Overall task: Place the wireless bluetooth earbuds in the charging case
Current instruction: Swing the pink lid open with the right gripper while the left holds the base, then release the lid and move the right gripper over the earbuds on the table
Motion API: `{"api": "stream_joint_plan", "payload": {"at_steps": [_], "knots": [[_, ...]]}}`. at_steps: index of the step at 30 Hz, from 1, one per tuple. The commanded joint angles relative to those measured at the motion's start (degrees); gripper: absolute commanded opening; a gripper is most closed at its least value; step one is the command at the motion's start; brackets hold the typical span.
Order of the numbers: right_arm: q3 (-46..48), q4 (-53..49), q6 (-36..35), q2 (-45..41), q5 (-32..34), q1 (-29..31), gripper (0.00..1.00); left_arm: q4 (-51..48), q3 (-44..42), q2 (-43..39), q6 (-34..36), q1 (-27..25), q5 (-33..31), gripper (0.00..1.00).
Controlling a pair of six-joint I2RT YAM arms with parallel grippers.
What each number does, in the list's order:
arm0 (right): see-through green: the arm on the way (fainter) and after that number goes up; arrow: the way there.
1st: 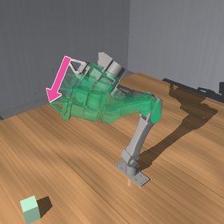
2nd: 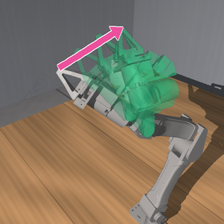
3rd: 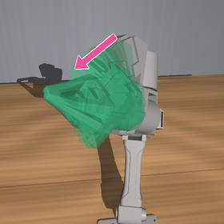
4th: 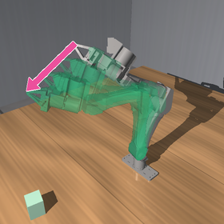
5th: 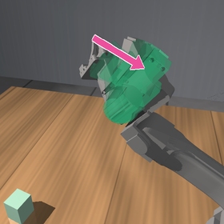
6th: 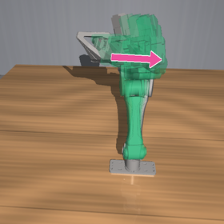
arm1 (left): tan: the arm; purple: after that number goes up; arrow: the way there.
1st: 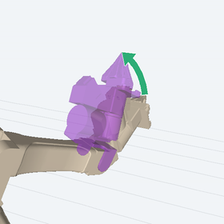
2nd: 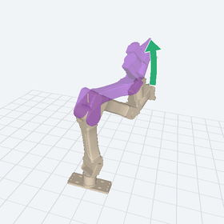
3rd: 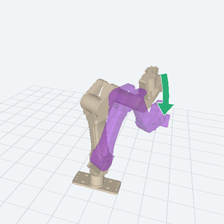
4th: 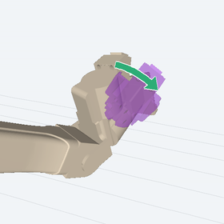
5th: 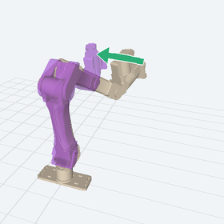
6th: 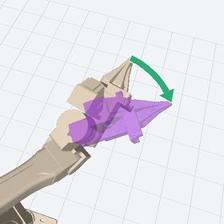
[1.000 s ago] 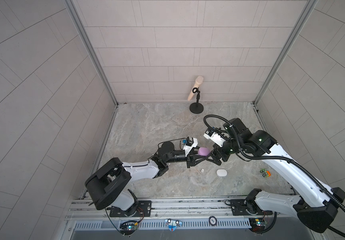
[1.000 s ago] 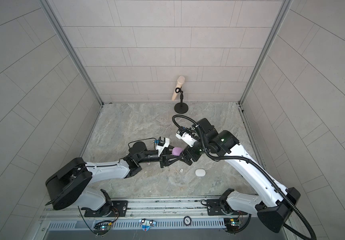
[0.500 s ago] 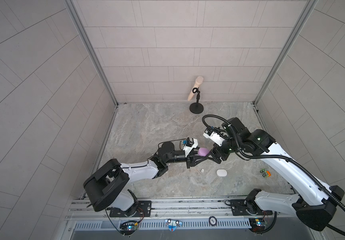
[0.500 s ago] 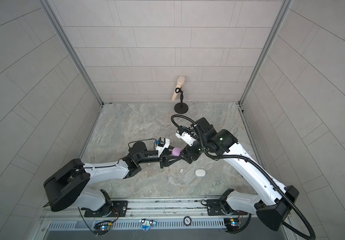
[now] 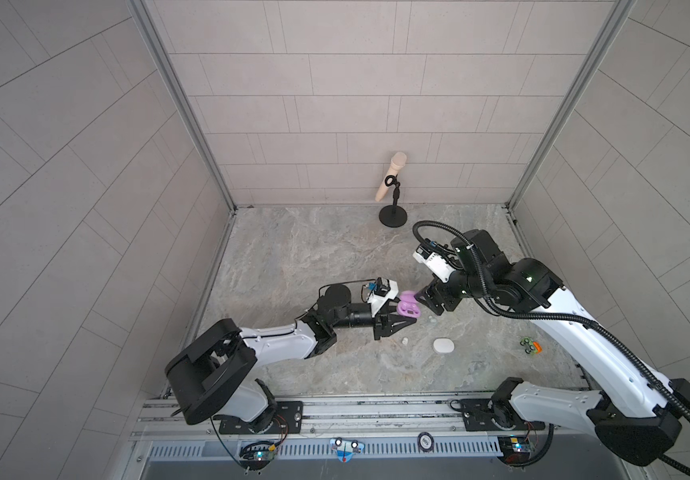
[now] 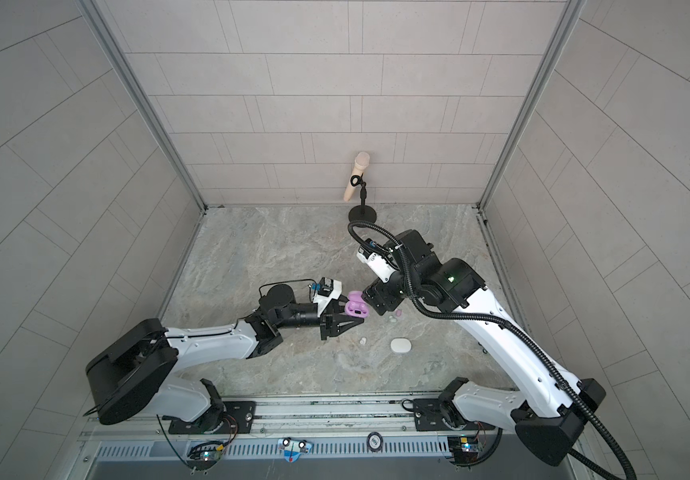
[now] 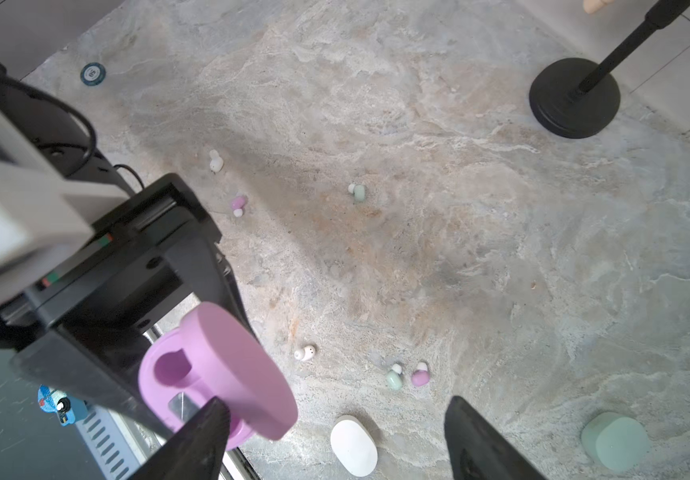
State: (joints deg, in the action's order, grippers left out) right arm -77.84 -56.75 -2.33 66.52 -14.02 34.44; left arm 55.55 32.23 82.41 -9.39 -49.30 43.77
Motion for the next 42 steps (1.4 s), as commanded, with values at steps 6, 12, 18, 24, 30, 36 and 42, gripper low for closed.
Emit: {"api": "stream_joint_plan", "payload": {"at_steps": [6, 12, 18, 24, 30, 36, 42], "knots": [[-1.67, 0.22, 1.09, -1.04, 1.11, -0.18, 0.89, 3.54, 0.24, -1.12, -0.78, -0.43, 1.58, 0.23], [-3.77, -2.27, 1.10, -0.87, -2.02, -0.30, 0.99, 6.01, -1.01, -0.50, -2.76, 0.04, -0.31, 0.22], [-5.73, -5.00, 2.98, -0.91, -5.94, -2.40, 1.00, 8.15, -3.27, -1.31, -5.02, 2.72, -2.08, 0.22], [-2.80, -3.53, 11.28, -2.09, -9.43, -11.09, 1.00, 6.63, -5.16, -4.04, -4.29, 4.86, -3.99, 0.22], [7.07, -0.01, 18.24, 0.72, -3.28, -16.83, 0.96, 5.93, -6.46, -5.76, -3.28, 5.70, -5.30, 0.22], [12.97, 3.01, 20.35, 10.40, 6.71, -16.73, 0.86, 6.24, -6.52, -6.17, -3.33, 6.50, -5.40, 0.22], [14.45, 6.43, 19.74, 20.54, 12.50, -14.93, 0.78, 6.18, -6.92, -6.66, -3.18, 6.71, -5.61, 0.22]]}}
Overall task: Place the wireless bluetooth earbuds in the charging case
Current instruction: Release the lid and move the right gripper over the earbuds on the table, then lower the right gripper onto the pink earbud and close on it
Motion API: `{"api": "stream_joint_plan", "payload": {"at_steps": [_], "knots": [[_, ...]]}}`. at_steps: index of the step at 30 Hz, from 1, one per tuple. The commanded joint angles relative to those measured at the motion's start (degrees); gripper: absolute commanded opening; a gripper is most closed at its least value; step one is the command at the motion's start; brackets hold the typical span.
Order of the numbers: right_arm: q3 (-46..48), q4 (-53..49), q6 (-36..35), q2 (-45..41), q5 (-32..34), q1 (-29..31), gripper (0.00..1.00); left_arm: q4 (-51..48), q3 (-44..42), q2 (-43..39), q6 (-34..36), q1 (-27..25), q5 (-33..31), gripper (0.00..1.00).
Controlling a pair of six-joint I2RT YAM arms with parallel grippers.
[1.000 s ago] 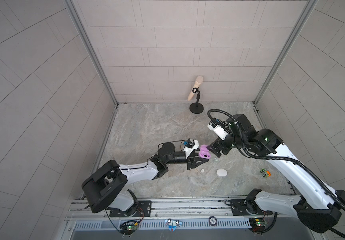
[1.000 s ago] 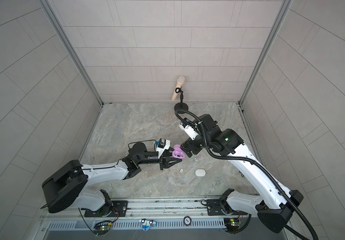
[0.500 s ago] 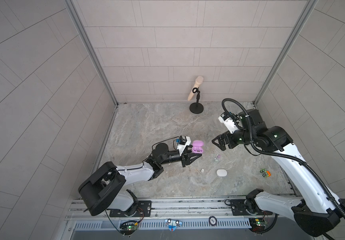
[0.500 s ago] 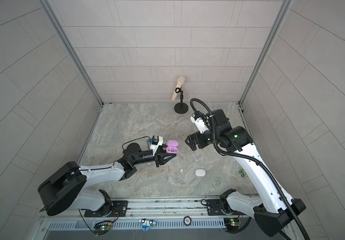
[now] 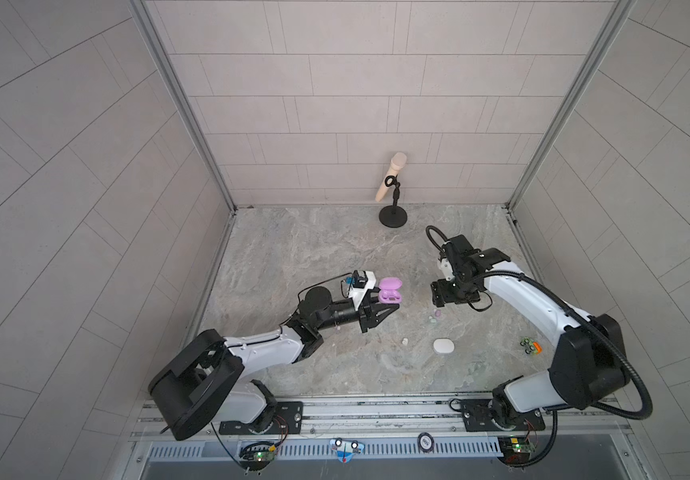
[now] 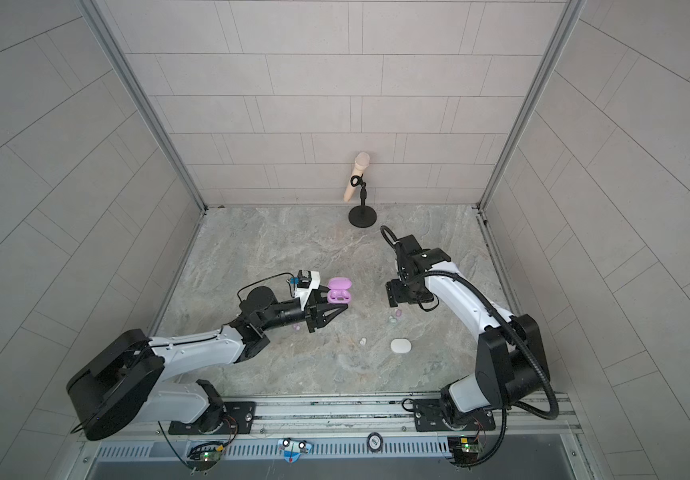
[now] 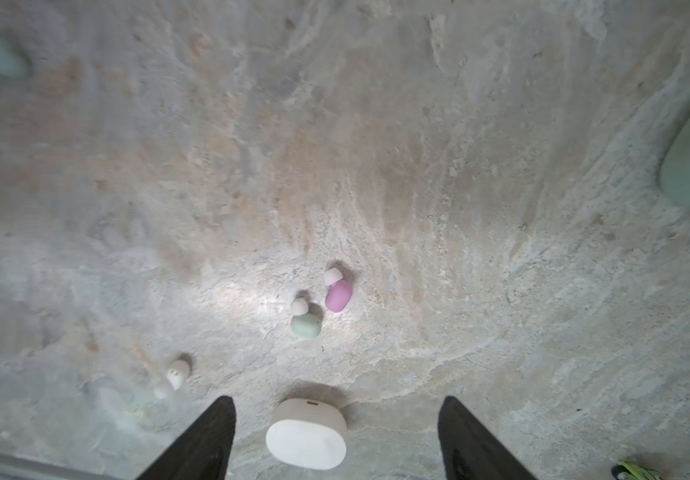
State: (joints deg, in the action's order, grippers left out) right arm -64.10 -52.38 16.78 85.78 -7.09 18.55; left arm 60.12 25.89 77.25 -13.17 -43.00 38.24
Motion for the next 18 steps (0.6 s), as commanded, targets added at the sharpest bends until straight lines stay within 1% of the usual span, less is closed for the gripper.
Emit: {"api": "stream_joint_plan", "payload": {"at_steps": [1, 5, 8, 18], "knots": [[1.21, 3.11, 0.63, 2.31, 5.95, 0.97, 0.76, 1.51, -0.62, -1.64, 0.60, 0.46, -0.09, 0.22], [2.63, 4.94, 0.30, 5.45, 7.73, 1.30, 0.71, 1.18, -0.58, -1.85, 0.75, 0.46, -0.16, 0.22], [3.89, 6.16, 0.30, 6.53, 7.71, 1.75, 0.69, 0.73, -0.50, -1.93, 1.04, 0.46, -0.18, 0.22], [6.57, 8.98, 0.80, 8.69, 8.21, 2.28, 0.68, 0.81, -0.01, -1.19, 0.78, 0.46, 0.26, 0.22]]}}
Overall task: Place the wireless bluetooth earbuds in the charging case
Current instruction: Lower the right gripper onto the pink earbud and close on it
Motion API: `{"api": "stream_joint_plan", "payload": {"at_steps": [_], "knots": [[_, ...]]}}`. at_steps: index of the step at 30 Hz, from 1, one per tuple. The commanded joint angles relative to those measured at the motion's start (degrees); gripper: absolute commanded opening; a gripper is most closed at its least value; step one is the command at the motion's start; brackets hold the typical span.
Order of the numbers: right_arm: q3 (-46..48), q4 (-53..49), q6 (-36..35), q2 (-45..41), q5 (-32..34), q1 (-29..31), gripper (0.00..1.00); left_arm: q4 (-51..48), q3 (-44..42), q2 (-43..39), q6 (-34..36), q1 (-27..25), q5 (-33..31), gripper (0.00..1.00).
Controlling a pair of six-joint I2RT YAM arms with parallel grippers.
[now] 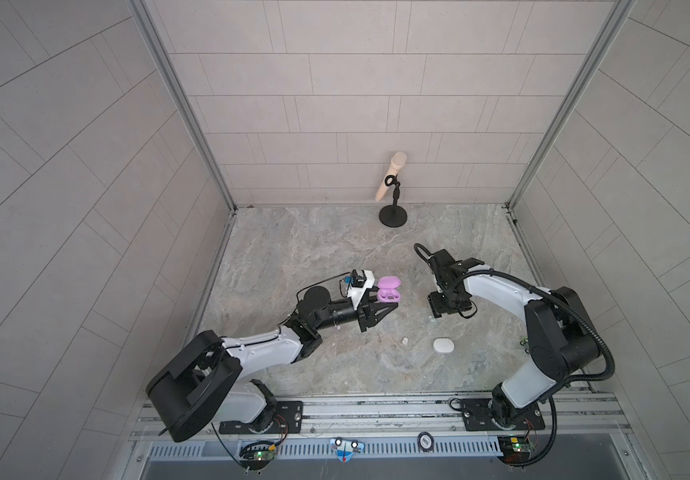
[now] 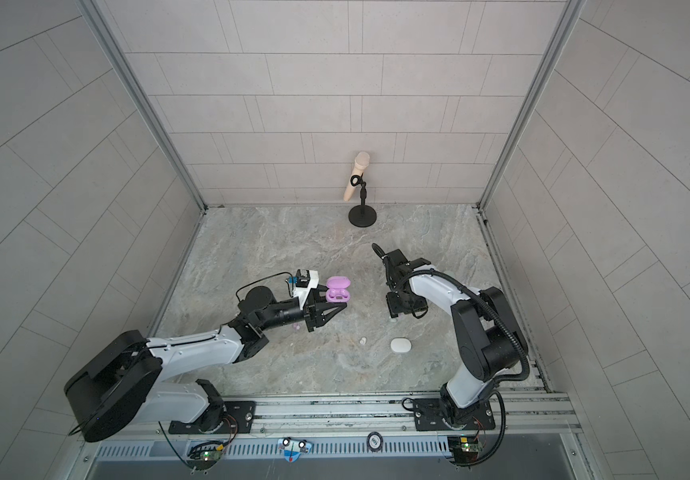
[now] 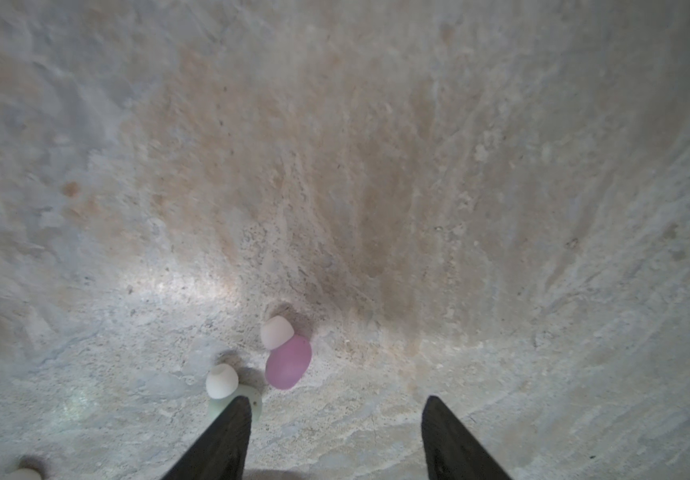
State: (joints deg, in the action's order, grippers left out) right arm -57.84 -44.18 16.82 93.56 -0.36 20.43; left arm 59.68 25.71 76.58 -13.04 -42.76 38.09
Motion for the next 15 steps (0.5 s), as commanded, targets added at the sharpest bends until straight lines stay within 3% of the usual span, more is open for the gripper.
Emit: {"api": "stream_joint_plan", "payload": {"at_steps": [1, 15], "knots": [[0.39, 0.89, 0.77, 1.16, 1.70, 0.48, 0.68, 1.33, 0.19, -0.49, 0.58, 0.22, 0.40, 0.22], [1.07, -0.41, 0.58, 2.48, 6.86, 0.49, 0.68, 1.30, -0.12, -0.92, 0.48, 0.22, 0.41, 0.22]]}}
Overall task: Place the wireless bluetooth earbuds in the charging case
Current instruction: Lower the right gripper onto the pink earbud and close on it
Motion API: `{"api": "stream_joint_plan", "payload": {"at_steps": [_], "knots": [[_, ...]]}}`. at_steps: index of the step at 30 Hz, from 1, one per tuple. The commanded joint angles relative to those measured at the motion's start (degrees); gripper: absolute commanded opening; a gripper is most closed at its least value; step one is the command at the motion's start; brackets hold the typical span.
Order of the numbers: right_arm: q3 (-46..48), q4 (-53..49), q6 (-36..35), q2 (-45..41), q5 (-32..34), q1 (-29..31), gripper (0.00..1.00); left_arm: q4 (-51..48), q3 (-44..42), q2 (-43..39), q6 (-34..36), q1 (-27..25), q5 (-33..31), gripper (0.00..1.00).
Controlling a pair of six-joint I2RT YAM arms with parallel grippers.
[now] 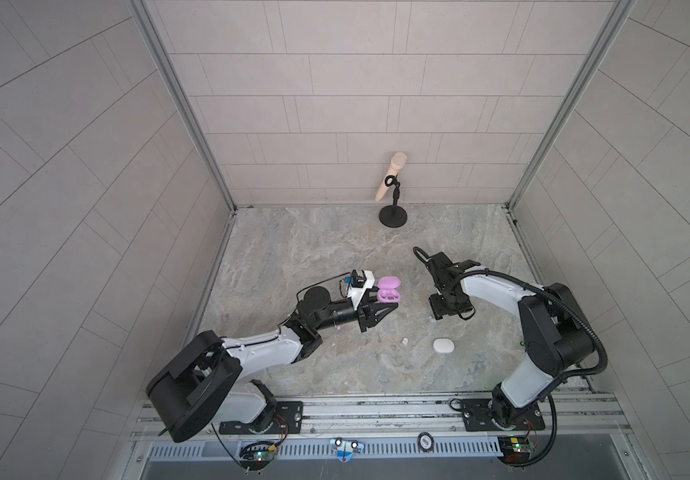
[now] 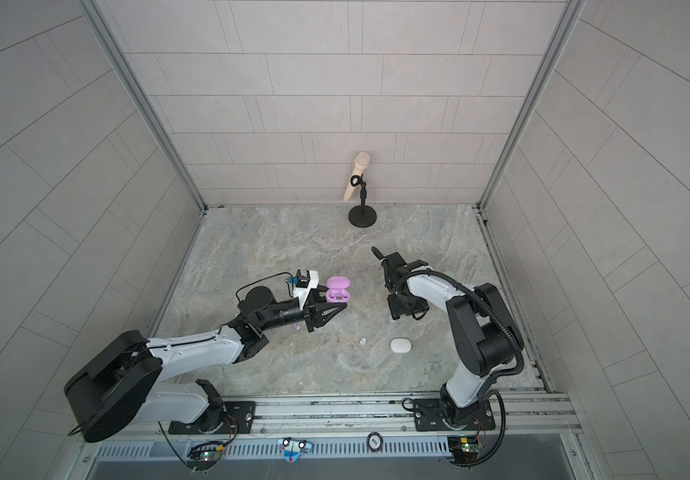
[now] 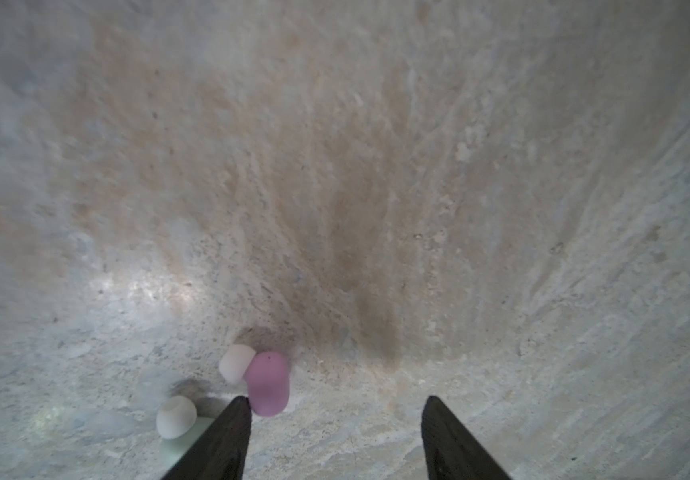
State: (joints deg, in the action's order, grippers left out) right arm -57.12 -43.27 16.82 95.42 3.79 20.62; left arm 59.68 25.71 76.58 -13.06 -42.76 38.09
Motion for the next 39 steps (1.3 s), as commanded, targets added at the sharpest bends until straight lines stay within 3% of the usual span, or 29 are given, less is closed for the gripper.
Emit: {"api": "stream_joint_plan", "payload": {"at_steps": [1, 10, 30, 33, 39], "knots": [[0.35, -1.55, 0.58, 0.52, 3.64, 0.30, 0.68, 1.31, -0.14, -0.97, 0.49, 0.22, 0.41, 0.22], [-0.65, -2.35, -0.21, 0.72, 6.60, -0.58, 0.68, 1.27, -0.31, -1.12, 0.38, 0.22, 0.41, 0.22], [-4.12, -3.89, 0.38, 1.07, 5.83, -3.34, 0.70, -0.02, -0.06, -1.77, 0.91, 0.22, 0.32, 0.22], [-3.67, -4.33, 2.23, -1.65, 2.95, -4.25, 0.69, -0.41, -0.07, -1.85, 1.11, 0.29, 0.33, 0.22], [-2.06, 0.34, 9.07, -4.61, -10.57, -4.54, 0.63, -0.27, -0.19, -1.80, 1.11, 0.23, 0.32, 0.22]]}}
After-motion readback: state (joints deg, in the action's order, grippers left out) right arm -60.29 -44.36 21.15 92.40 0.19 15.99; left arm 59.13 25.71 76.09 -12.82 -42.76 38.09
